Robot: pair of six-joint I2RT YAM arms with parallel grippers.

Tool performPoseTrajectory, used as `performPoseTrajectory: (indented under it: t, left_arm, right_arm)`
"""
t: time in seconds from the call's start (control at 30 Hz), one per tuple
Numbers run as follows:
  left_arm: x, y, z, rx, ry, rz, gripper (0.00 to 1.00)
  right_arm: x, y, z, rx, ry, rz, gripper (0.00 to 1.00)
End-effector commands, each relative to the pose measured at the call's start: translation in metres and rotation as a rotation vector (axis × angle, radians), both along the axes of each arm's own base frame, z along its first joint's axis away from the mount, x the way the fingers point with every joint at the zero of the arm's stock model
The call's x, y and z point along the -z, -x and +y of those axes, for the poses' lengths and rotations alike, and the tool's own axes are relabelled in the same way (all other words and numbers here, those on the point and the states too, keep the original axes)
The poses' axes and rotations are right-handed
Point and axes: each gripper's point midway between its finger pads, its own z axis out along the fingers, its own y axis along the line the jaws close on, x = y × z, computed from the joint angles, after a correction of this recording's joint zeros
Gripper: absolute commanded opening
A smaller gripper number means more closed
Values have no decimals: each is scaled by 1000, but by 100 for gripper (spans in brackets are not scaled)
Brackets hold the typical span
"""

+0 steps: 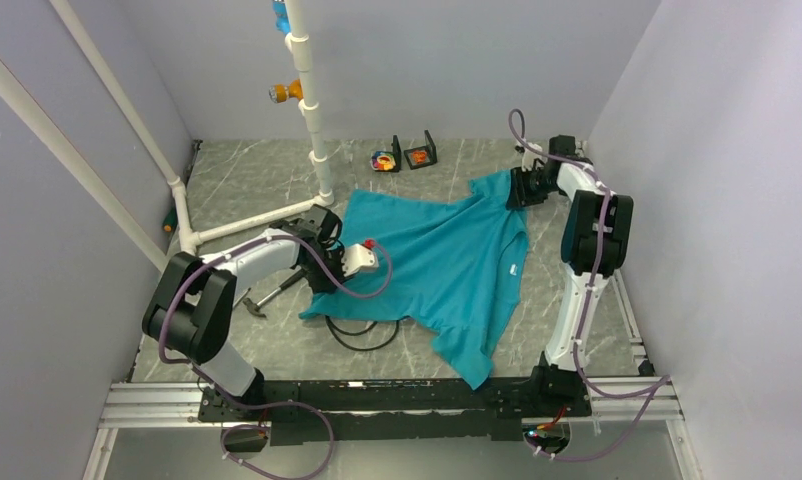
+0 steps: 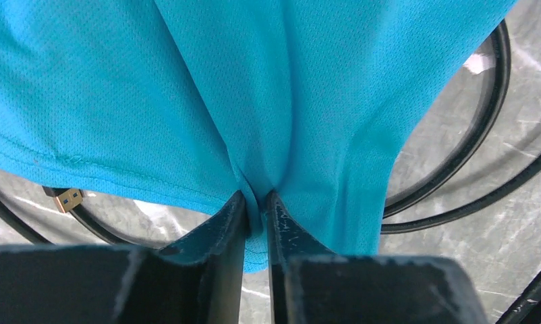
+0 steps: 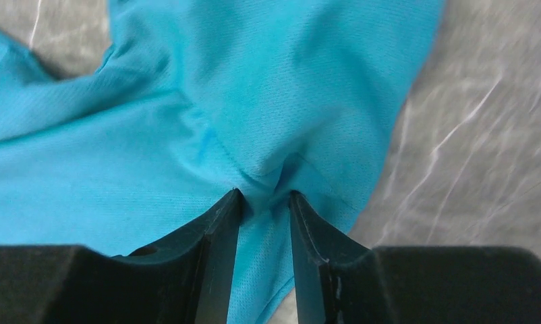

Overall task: Remove the brooch from the garment
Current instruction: Flatten out the clothes at the center of the board.

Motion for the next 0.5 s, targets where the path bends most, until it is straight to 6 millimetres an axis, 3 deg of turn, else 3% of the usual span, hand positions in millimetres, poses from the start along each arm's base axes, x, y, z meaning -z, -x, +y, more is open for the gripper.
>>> performPoseTrajectory:
  t: [0.0,0.07,0.13,0.27,0.37,0.47]
  left_arm:
    - [-5,-19,19,-24,-46,-79,18]
    - [-9,-23,17,-35,-37,-84,23]
    - [-13,-25,12,-43,-16,-78,31]
    - [-21,-27,6,-51,16,-81,39]
    - [-31,-31,3,-63,41,-106,46]
    - [-50,-43,-2,-93,102,-135,54]
  right_arm:
    - [8,-37,-17,31,107,-23,35]
    - [-2,-49,-16,27,96,-32,41]
    - [-25,-50,-13,3,78,-51,51]
    - [-72,-31,-17,-24,129,-151,61]
    - [-74,-3,-19,-44,163,-135,60]
    - [-68,25,-8,-84,122,-80,55]
